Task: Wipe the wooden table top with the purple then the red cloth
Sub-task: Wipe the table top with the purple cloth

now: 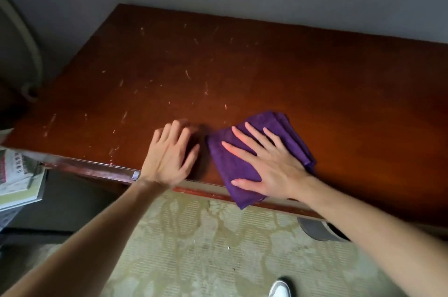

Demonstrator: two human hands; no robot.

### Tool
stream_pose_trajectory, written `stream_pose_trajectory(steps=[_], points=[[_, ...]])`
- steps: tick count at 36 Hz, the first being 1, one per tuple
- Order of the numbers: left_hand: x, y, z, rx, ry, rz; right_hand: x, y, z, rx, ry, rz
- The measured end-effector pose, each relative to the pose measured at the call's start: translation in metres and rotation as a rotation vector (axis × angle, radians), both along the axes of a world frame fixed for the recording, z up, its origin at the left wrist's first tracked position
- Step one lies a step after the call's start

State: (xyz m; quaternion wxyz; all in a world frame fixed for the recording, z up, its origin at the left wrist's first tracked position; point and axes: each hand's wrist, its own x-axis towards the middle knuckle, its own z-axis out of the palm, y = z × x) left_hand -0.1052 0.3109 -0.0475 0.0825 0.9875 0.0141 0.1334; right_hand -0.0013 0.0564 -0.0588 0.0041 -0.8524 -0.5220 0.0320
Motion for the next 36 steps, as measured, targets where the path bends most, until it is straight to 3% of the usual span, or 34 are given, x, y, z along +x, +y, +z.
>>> stream_pose_trajectory(steps=[6,17,26,30,36], points=[[-0.004,0.019,0.001,-0.031,0.125,0.022,0.082,0.027,0.011,-0.014,0.012,0.217],[0.001,0.025,-0.001,-0.096,0.255,0.028,0.262,0.113,0.015,-0.039,0.025,0.237],[0.002,0.029,-0.007,-0.129,0.296,0.031,0.359,0.158,0.018,0.039,0.078,-0.228],[0.002,0.028,-0.006,-0.138,0.302,0.033,0.361,0.175,0.018,0.078,0.092,-0.402],[0.002,0.027,-0.005,-0.113,0.3,0.037,0.337,0.176,0.017,0.066,0.112,-0.497]])
